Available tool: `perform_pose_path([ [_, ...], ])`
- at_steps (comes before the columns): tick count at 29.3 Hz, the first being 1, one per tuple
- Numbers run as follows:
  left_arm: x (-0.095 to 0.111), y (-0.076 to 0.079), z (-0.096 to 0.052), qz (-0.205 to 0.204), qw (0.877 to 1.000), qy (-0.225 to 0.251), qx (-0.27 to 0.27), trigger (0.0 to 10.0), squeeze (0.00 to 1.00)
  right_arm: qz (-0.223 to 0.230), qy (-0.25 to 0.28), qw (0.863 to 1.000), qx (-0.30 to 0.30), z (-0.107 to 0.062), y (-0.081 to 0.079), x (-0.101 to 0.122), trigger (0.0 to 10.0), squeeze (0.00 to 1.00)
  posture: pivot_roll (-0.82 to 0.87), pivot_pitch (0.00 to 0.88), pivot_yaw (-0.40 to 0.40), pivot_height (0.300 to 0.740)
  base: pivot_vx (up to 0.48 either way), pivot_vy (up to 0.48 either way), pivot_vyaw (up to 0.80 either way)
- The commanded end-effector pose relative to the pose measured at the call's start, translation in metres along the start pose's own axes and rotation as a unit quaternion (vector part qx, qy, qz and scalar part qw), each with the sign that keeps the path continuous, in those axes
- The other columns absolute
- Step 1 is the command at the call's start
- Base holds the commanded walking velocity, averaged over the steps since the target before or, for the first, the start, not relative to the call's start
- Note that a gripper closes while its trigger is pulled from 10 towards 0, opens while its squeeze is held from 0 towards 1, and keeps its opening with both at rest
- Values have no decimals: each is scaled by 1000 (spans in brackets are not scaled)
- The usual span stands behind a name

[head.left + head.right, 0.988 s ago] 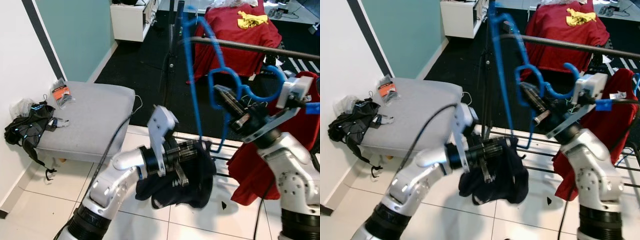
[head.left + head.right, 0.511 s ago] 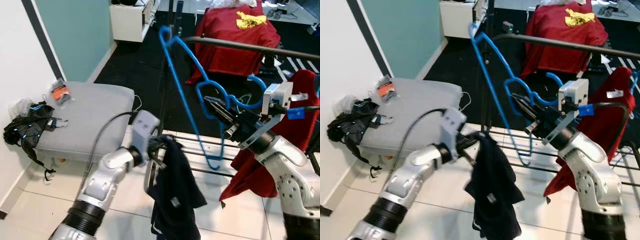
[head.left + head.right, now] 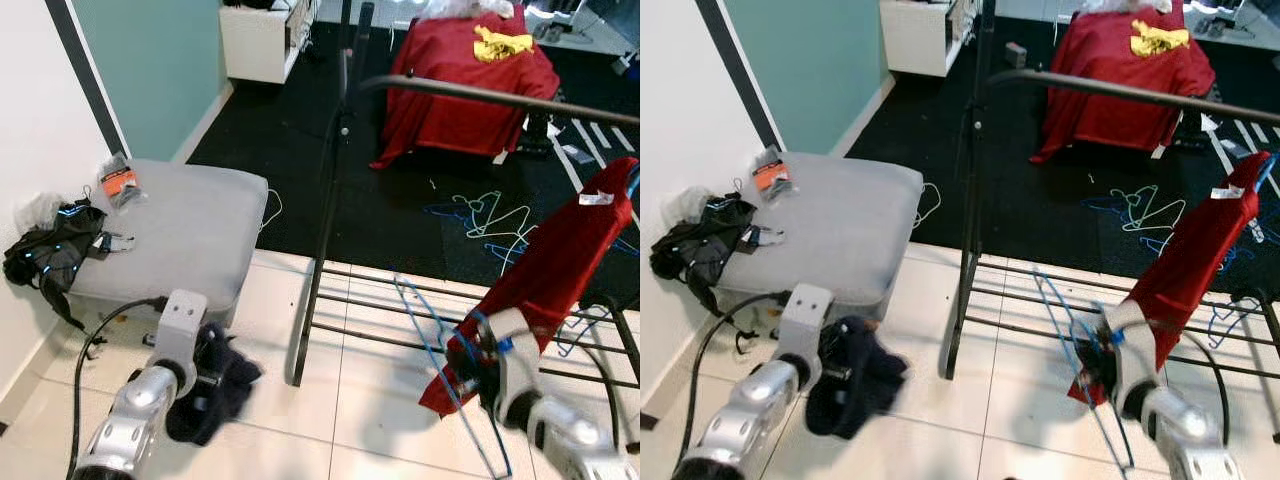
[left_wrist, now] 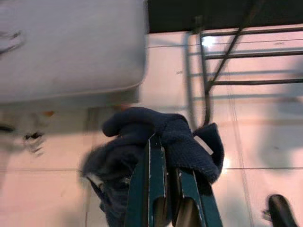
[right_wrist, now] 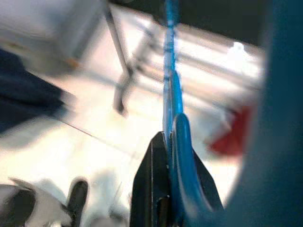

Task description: Hang hanger

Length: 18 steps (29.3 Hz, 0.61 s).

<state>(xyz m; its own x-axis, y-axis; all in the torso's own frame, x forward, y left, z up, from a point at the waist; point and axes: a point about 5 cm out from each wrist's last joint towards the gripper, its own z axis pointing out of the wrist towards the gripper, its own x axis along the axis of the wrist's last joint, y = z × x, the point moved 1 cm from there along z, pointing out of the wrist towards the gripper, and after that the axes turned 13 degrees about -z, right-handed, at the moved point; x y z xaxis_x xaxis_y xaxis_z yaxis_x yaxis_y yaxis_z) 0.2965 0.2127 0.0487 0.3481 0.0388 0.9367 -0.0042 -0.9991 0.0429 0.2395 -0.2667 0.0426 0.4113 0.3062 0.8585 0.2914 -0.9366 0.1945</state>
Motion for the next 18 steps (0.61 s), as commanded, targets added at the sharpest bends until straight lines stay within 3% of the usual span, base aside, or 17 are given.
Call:
perform_pose_path([
  [1, -7, -3, -3, -6, 1000, 11, 2, 10000, 0, 23, -15, 999, -39, -4, 8, -18, 10000, 0, 22, 193, -34, 740, 0, 0, 0],
  [3, -7, -3, -3, -6, 1000, 11, 2, 10000, 0, 23, -15, 999, -39, -4, 8, -18, 10000, 0, 22, 193, -34, 740, 0, 0, 0],
  [5, -22, -1, -8, -52, 998, 18, 0, 10000, 0, 96, -17, 993, -72, -14, 8, -48, 10000, 0, 35, 183, -42, 740, 0, 0, 394],
  [6, -22, -1, -8, -52, 998, 18, 0, 10000, 0, 96, -17, 993, -72, -14, 8, -48, 10000, 0, 35, 183, -42, 740, 0, 0, 788],
  [7, -33, 0, -12, -68, 998, 12, -3, 10000, 0, 163, 3, 983, -88, -19, 7, -59, 10000, 0, 35, 183, -42, 740, 0, 0, 706],
  [9, -33, 0, -12, -68, 998, 12, -3, 10000, 0, 163, 3, 983, -88, -19, 7, -59, 10000, 0, 35, 183, -42, 740, 0, 0, 706],
  [10, -47, 3, -16, -100, 995, -9, -21, 10000, 0, 187, 13, 978, -95, -23, 6, -65, 10000, 0, 35, 176, -41, 740, 0, 0, 675],
  [11, -47, 3, -16, -100, 995, -9, -21, 10000, 0, 187, 13, 978, -95, -23, 6, -65, 10000, 0, 35, 176, -41, 740, 0, 0, 675],
  [12, -52, 5, -19, -125, 992, -11, -32, 10000, 0, 195, 16, 976, -96, -23, 5, -67, 10000, 0, 37, 168, -42, 740, 0, 0, 675],
  [14, -52, 5, -19, -125, 992, -11, -32, 10000, 0, 195, 16, 976, -96, -23, 5, -67, 10000, 0, 37, 168, -42, 740, 0, 0, 675],
  [18, -54, 12, -11, -196, 977, -19, -81, 10000, 0, 184, 5, 979, -87, -13, 6, -68, 10000, 0, 60, 134, -65, 740, 0, 0, 675],
])
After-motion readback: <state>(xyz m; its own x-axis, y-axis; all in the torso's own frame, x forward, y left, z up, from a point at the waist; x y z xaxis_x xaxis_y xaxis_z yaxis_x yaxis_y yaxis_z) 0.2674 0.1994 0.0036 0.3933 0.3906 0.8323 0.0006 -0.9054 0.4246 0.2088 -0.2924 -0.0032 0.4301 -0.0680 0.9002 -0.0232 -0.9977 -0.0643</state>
